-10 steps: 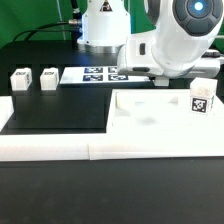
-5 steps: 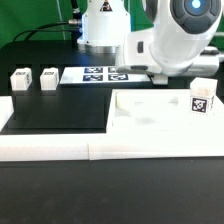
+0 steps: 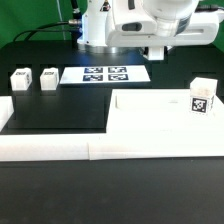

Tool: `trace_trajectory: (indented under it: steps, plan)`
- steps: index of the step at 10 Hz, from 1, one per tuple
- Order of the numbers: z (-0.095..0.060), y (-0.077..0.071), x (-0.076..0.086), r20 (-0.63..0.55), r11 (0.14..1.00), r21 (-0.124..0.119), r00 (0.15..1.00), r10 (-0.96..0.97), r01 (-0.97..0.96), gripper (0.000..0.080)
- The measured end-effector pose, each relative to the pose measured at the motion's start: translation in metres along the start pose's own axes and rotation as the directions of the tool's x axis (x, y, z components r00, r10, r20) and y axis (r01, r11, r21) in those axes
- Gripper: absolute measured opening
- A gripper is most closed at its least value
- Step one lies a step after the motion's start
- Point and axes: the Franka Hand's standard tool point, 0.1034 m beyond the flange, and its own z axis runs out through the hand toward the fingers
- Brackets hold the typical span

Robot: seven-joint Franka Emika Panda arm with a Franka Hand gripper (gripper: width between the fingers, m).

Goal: Assemble square table

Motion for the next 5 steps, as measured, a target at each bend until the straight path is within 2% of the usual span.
trace_trajectory:
  steps: [2, 3, 4, 5]
  plan:
    - [-0.008, 0.000, 0.006, -0.182, 1.000, 0.010, 0.983, -0.004, 0.006, 0.0291]
    - [-0.042, 0.009, 0.005, -0.246, 0.999, 0.017, 0.969, -0.033, 0.039, 0.0291]
    - [-0.085, 0.028, 0.012, -0.316, 0.998, 0.034, 0.948, -0.044, 0.058, 0.0291]
    - [-0.116, 0.041, 0.023, -0.424, 0.998, 0.043, 0.905, -0.029, 0.052, 0.0291]
